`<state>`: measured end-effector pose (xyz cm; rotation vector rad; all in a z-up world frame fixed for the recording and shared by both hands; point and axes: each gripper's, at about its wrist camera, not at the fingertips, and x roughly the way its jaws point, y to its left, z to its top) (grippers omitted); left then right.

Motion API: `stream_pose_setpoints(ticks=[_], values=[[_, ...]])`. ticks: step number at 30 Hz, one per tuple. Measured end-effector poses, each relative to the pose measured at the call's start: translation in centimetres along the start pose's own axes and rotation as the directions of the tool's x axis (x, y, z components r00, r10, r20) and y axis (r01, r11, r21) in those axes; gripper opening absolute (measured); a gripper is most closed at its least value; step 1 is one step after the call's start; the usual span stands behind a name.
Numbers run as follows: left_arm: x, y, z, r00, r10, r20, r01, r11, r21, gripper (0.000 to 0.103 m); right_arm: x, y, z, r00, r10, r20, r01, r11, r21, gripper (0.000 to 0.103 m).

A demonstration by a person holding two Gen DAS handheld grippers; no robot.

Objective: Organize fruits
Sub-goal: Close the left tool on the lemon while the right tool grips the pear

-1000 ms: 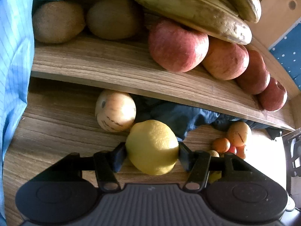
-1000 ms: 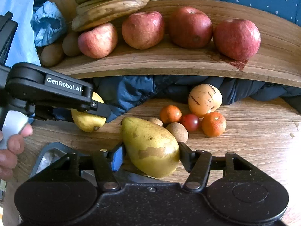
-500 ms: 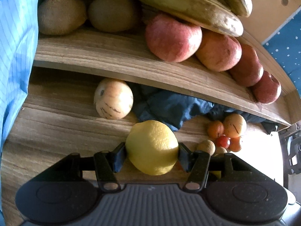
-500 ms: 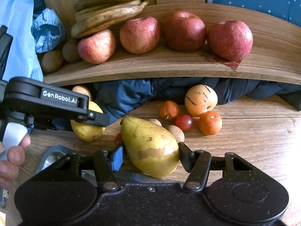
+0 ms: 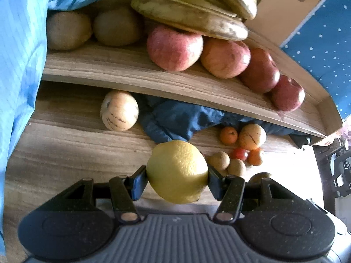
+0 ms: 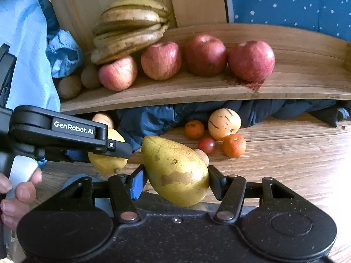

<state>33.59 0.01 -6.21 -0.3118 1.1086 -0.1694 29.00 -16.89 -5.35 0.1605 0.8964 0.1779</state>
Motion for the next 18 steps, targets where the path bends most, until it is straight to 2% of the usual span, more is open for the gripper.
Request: stream_pose_setpoints(ticks=[18], values=[[-1.4,-3.4,-5.0,1.000,-0.019,-0.013,0.020,0.998,0.054,0.062,-6.1,-2.1,-3.4,1.000,-0.010,0.015,0.009,1.000,0.019,0.061]])
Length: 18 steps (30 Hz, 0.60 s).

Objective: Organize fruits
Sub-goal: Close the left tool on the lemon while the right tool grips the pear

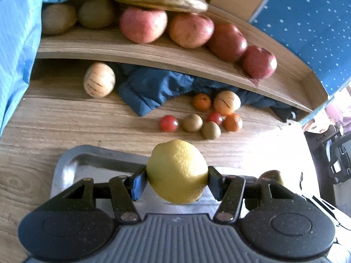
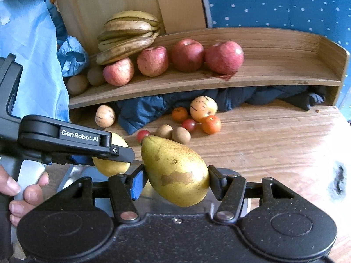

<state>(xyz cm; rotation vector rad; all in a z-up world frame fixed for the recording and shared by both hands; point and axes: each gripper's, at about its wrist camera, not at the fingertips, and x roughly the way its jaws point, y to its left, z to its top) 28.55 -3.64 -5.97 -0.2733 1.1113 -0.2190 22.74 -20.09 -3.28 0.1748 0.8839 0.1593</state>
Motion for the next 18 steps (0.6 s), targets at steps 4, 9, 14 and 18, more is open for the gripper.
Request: stream_pose_setpoints(ticks=[4,9,14,18], values=[[-0.1,-1.1,-0.9,1.000,-0.003,-0.003,0.003,1.000,0.009,0.062,-1.2,-0.9,-0.7,1.000,-0.004,0.001,0.004,1.000,-0.002,0.061],[-0.2,-2.4,-2.4,1.000,-0.009,-0.015,0.009,1.000,0.020,0.062,-2.7,-2.0,-1.7,1.000,0.000,-0.005,0.000,1.000,-0.010,0.061],[-0.3,-3.2,-4.1,0.999,-0.010,-0.036,0.011,0.999,0.030,0.062,-4.0,-2.7,-2.8,1.000,0.013,-0.022,-0.013,0.999,-0.030,0.061],[-0.5,-3.4,-5.4,0.999,0.002,-0.051,0.000,1.000,0.028,0.062,-4.4,-3.0,-3.9,0.999,0.026,-0.046,-0.028,0.999,-0.036,0.061]])
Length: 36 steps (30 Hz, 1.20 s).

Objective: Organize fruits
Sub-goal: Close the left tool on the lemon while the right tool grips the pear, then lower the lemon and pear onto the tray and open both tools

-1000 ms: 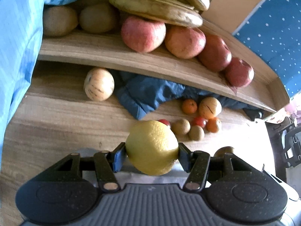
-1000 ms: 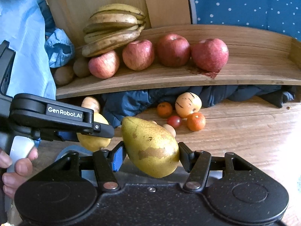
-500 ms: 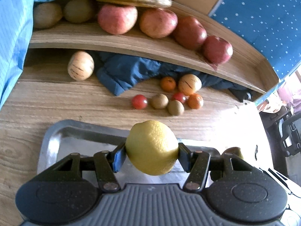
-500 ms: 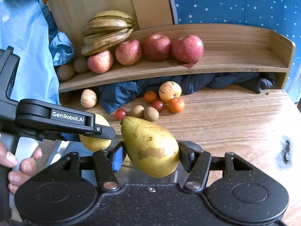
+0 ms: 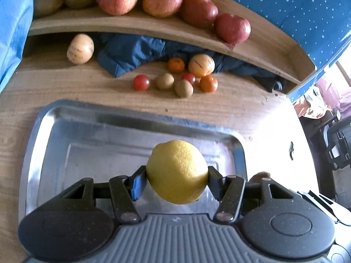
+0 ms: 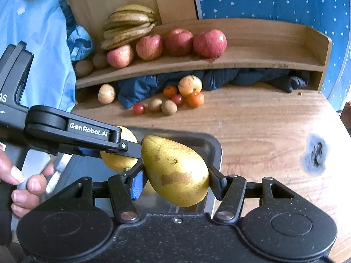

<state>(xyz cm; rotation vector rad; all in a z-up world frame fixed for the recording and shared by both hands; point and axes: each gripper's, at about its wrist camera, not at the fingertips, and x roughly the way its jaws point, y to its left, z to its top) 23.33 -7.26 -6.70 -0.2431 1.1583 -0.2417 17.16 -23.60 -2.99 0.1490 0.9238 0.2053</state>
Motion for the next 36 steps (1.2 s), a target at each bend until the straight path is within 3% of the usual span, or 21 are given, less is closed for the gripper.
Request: stream_pose_setpoints(ticks=[12,36], values=[[-0.7,1.1,-3.3,0.998,0.047,-0.036,-0.049,0.997,-0.055,0.062,-0.3,0.9,-2.7,0.996,0.054,-0.065,-0.056,0.998,-0.038,0.061],[-2.0,1.3,-5.6,0.997,0.074,-0.026,-0.076,0.993,-0.088,0.062,0.2,2.3,-5.0,0.989,0.026,-0.145,-0.045,0.990,-0.134,0.062]])
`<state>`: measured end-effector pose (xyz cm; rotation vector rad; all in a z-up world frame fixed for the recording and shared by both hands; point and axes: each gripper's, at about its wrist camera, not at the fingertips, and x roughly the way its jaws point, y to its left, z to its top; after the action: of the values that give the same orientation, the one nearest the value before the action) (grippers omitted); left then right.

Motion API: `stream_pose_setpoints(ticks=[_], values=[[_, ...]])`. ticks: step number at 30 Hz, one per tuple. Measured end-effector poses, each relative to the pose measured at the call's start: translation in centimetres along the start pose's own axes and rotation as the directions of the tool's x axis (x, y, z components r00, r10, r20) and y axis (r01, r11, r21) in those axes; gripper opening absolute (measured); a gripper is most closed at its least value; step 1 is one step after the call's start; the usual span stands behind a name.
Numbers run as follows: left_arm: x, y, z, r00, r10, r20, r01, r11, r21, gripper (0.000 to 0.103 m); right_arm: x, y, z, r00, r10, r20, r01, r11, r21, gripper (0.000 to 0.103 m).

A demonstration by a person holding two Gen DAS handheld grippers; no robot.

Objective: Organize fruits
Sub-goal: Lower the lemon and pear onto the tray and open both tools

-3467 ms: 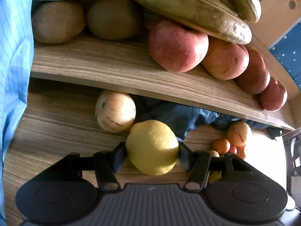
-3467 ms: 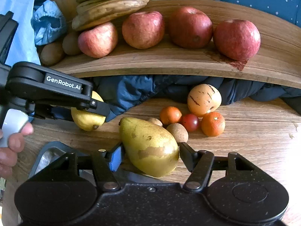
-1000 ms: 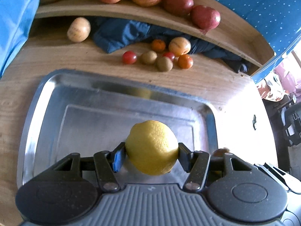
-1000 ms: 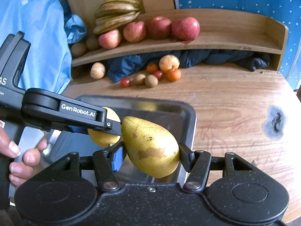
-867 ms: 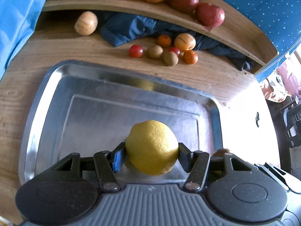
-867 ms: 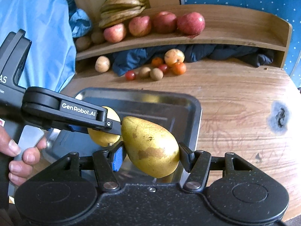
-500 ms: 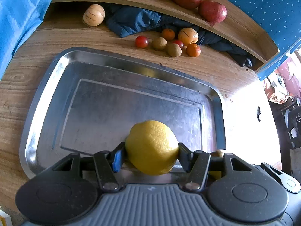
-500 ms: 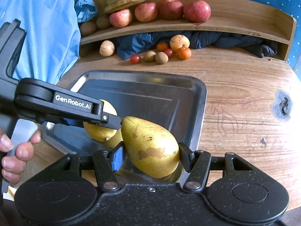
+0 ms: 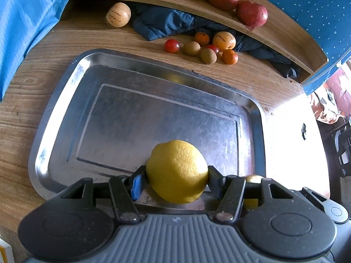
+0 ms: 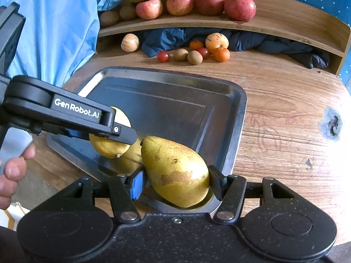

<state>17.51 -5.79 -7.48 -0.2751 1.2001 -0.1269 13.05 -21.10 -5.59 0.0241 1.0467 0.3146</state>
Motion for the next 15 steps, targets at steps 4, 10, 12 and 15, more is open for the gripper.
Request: stream_pose_setpoints(ticks=[4,10,12,15], values=[[-0.1,0.1,-0.2,1.000,0.000,0.000,0.000,1.000,-0.008,0.063,0.0,0.1,-0.1,1.000,0.002,0.000,-0.002,1.000,-0.009,0.062],[-0.4,0.2,-0.6,1.000,0.004,0.006,-0.004,1.000,-0.014,0.068,-0.5,0.2,-0.3,1.000,0.013,0.017,-0.013,1.000,-0.024,0.062],[-0.6,0.2,-0.7,1.000,0.010,0.010,-0.010,1.000,-0.015,0.070,-0.8,0.3,-0.5,1.000,0.015,0.021,-0.015,1.000,-0.025,0.064],[-1.1,0.5,-0.9,1.000,0.020,0.023,-0.020,1.000,-0.018,0.073,-1.2,0.3,-0.6,0.999,0.020,0.031,-0.020,0.999,-0.025,0.068]])
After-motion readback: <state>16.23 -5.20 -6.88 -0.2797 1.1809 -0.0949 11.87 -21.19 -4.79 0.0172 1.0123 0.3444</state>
